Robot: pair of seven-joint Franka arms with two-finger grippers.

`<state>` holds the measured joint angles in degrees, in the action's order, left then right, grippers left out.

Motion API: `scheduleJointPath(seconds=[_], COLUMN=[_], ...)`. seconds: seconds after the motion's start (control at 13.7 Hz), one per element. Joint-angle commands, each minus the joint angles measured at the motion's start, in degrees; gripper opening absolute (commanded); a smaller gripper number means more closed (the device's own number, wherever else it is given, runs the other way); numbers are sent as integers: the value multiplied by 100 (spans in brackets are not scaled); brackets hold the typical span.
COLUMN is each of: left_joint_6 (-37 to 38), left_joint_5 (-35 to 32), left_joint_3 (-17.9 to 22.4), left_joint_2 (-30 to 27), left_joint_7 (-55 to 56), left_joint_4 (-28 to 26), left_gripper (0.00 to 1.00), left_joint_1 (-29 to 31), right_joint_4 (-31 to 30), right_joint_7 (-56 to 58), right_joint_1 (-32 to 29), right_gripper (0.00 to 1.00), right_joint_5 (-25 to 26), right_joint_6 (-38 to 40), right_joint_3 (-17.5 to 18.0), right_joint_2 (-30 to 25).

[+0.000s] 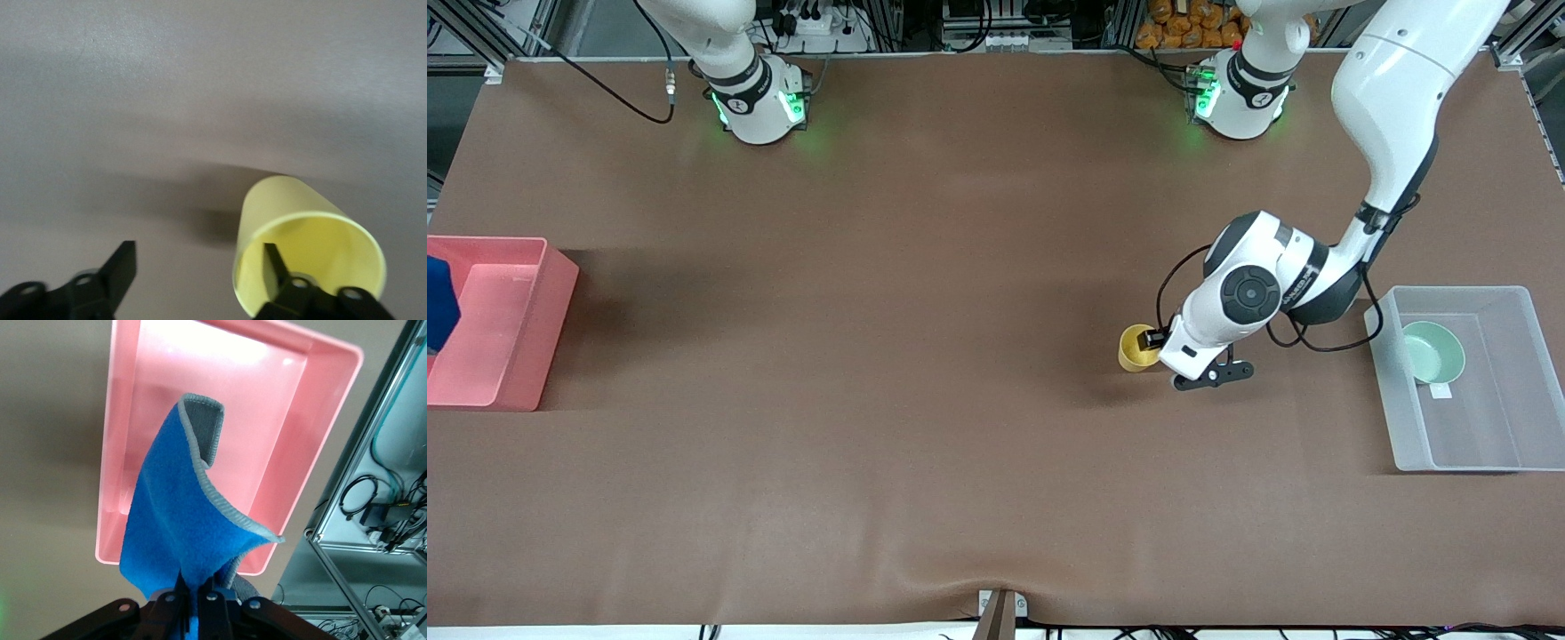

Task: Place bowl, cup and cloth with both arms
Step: 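Lower the cloth into the pink bin while the left gripper carries the cup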

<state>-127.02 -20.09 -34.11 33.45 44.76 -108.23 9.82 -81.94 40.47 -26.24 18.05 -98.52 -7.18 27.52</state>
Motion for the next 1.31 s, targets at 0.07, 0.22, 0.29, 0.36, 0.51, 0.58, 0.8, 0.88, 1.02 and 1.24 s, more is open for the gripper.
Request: scheduleJointPath(seconds=[0.07,0.22,0.29,0.36,0.51,0.58,0.8,0.88,1.02,1.24], left_joint_6=[-77,-68,-34,45,387,510,888,1038,1555,2434], left_joint_5=[-197,-197,-197,-197,-197,-197,-136,-118,-83,102], left_joint_3=[-8,-8,-8,-8,-8,-8,-43,-51,-69,-34], left_joint_2=[74,57,48,5,-109,-154,-416,-505,-646,-682], left_joint_7=[339,594,630,622,578,560,132,-219,-965,-2371], left_joint_4=[65,117,178,231,389,442,574,636,907,1715], left_gripper=[0,0,0,0,0,0,0,0,0,0], left_joint_1=[-15,-24,-16,11,90,151,616,817,1292,1925], right_joint_4=[11,11,11,11,11,2,2,2,-6,-6], right_joint_7=[66,223,381,443,470,479,532,532,541,541], right_joint_1=[-136,-293,-329,-355,-434,-461,-461,-452,-452,-461], right_gripper=[0,0,0,0,0,0,0,0,0,0], right_joint_5=[-99,-152,-292,-415,-460,-547,-785,-794,-934,-1031], right_joint_6=[-9,-18,-36,-131,-168,-168,-168,-168,-168,-334], right_joint_3=[120,137,129,129,138,138,138,138,138,138], right_joint_2=[218,437,551,622,780,859,1001,1010,1114,1255])
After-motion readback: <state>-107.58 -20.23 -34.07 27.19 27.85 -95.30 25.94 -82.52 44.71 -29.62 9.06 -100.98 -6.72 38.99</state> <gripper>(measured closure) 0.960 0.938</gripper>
